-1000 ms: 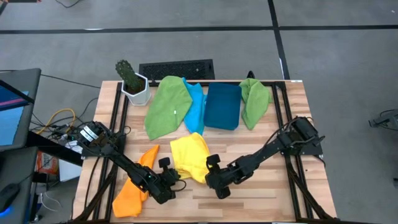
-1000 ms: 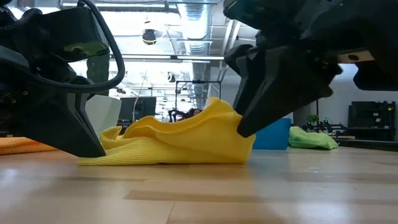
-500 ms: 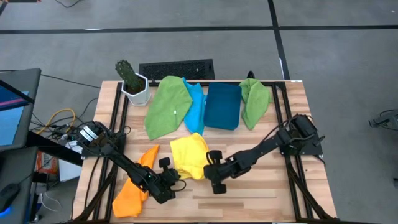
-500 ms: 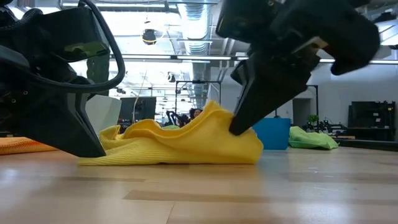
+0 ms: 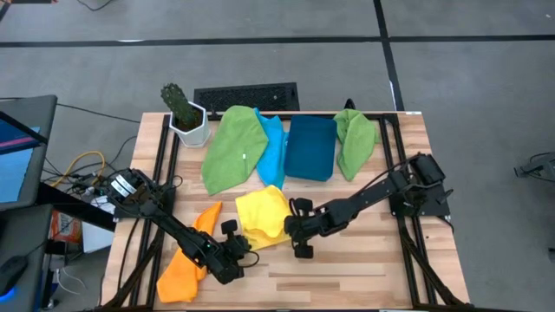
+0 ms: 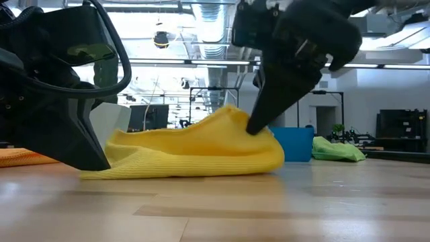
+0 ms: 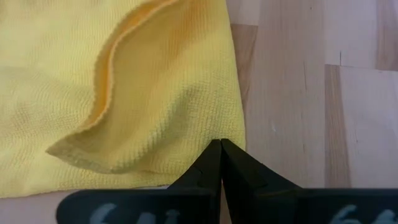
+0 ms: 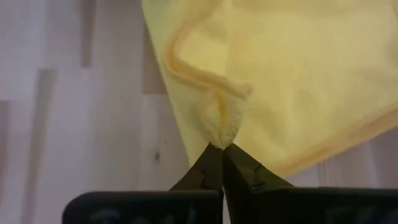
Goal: Fold microfiber towels
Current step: Fold the yellow towel
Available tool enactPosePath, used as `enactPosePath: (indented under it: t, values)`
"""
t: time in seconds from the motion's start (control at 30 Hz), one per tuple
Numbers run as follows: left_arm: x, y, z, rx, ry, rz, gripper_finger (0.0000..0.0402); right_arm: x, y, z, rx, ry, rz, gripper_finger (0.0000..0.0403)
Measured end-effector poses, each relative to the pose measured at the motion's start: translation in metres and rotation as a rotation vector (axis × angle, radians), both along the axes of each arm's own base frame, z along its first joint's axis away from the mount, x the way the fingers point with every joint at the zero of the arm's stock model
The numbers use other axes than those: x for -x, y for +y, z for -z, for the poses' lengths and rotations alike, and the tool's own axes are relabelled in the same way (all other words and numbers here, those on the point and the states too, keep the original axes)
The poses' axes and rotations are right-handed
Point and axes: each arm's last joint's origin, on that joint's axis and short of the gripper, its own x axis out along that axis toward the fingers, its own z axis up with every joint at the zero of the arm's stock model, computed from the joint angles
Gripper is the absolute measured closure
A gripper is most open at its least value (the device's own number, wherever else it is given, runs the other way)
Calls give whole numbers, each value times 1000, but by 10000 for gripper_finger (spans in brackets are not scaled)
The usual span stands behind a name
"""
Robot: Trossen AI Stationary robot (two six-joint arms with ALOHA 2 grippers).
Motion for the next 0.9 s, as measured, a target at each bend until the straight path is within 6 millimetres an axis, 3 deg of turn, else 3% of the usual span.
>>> enactPosePath:
  t: [0.17,0.47,0.6,0.9]
  values:
    - [0,0,0,0,0,0,402,0,-7,4,-30,10,44,351]
    - [0,0,0,-1,0,2,402,-5,-26,6,-76,25,134,337]
    - [0,-1,-1,-8,1,14,402,-7,-34,6,-82,25,155,308]
    - [-15,-16,-39,-19,-9,121,401,-10,-44,6,-84,20,182,207]
